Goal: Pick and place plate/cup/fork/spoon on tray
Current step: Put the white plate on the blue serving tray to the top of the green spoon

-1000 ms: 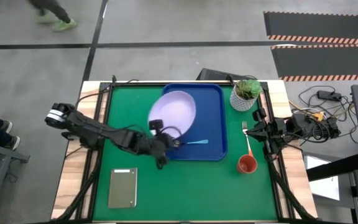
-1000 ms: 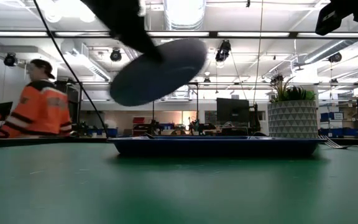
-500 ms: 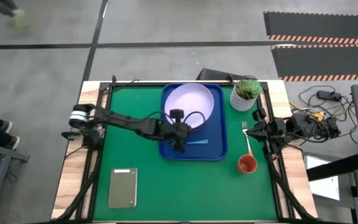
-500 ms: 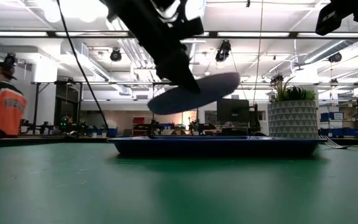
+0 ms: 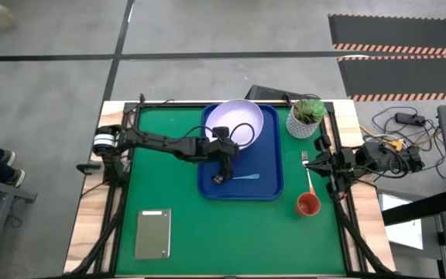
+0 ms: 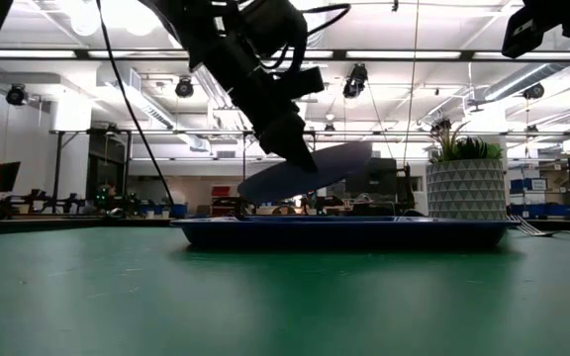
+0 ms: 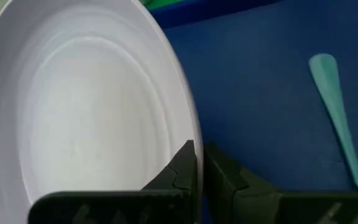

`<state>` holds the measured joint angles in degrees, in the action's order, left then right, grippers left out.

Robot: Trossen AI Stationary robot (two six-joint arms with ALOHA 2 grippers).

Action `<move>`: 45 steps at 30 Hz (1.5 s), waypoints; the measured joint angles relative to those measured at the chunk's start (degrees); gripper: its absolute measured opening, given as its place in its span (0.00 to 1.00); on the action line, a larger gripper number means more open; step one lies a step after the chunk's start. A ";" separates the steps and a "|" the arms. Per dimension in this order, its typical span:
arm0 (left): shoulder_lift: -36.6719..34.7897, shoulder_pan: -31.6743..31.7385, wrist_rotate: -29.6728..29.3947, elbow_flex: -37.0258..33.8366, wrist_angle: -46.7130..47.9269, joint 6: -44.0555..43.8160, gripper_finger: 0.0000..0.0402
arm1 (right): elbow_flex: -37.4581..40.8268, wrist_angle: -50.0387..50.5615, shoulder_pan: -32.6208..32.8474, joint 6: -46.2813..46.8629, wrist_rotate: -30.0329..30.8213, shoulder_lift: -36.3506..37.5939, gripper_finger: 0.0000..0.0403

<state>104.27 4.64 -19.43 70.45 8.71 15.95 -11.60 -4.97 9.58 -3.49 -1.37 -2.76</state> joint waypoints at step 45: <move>5.86 2.76 1.56 -4.11 -9.53 0.50 0.00 | 0.00 0.26 0.00 0.31 0.02 -0.02 0.02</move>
<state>110.13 7.40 -17.87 66.35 -0.82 16.45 -11.60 -4.71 9.58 -3.17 -1.34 -2.79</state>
